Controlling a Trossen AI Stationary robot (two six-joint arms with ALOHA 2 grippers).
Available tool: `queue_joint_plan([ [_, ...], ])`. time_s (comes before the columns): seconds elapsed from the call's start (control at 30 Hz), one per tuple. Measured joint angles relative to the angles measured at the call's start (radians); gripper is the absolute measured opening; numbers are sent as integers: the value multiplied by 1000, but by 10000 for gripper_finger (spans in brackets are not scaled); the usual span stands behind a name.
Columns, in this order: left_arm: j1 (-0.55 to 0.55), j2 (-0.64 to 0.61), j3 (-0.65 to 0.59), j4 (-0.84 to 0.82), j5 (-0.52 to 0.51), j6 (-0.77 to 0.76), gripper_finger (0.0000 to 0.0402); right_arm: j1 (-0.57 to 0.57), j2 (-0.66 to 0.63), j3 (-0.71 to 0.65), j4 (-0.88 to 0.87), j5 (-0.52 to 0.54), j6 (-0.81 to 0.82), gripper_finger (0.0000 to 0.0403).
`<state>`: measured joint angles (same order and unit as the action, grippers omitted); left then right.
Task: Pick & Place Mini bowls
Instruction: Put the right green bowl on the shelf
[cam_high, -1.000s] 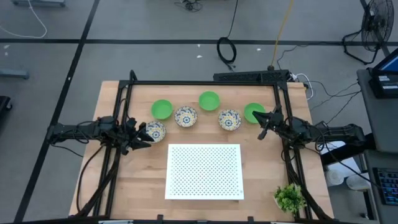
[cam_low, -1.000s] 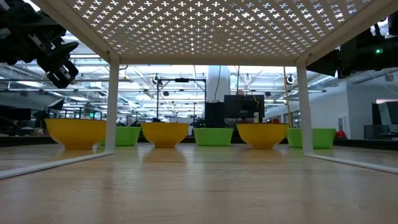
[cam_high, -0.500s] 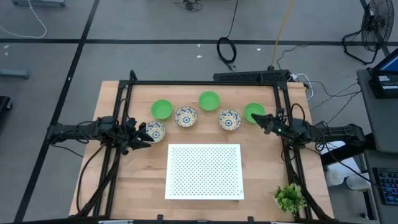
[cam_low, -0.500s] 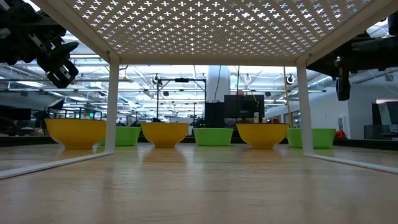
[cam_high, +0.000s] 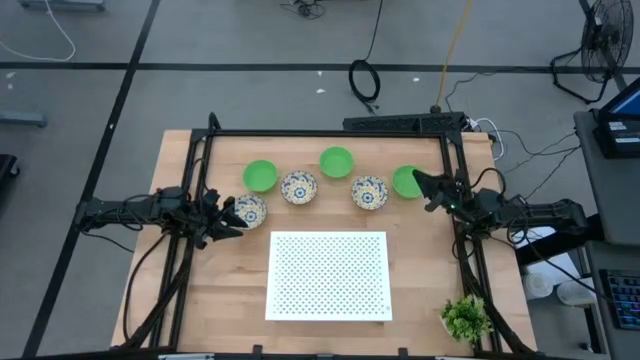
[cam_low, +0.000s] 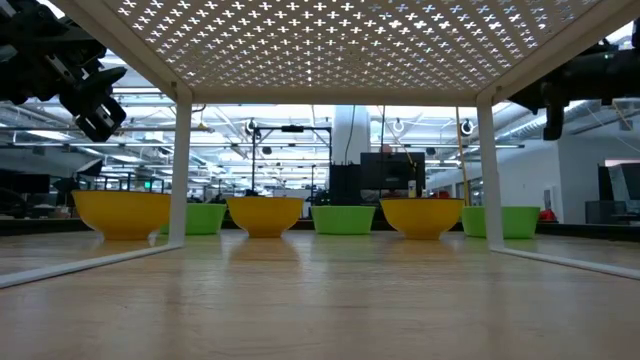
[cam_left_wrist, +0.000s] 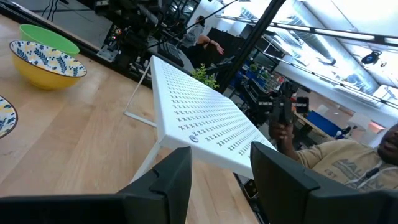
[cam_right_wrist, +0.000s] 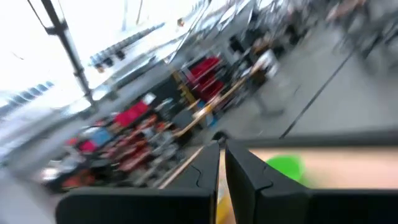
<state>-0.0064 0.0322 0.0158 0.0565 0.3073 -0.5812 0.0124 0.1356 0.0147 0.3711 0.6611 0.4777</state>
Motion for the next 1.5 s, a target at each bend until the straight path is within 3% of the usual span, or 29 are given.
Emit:
queue_joint_plan([
  [0.1,0,0,0,0,0,0,166,0,0,0,6,71,-113,16],
  [0.27,0,0,0,0,0,0,166,0,1,0,39,149,-86,16],
  [0.5,0,0,0,0,0,0,166,0,0,0,84,233,-306,16],
  [0.67,0,0,0,0,0,-1,166,-1,3,0,4,237,-327,16],
  [0.87,0,0,0,0,0,-1,166,0,31,0,-31,355,-334,16],
  [1.0,0,0,0,0,0,0,166,-44,59,0,186,475,-505,16],
  [1.07,0,0,0,0,0,-1,166,-59,65,0,255,435,-573,16],
  [1.27,0,0,0,0,0,0,166,-60,93,26,263,93,-557,16],
  [1.37,0,0,0,0,0,0,166,-28,137,73,-12,10,-347,16],
  [1.5,0,0,0,0,0,0,166,-2,252,199,-338,58,-152,42],
])
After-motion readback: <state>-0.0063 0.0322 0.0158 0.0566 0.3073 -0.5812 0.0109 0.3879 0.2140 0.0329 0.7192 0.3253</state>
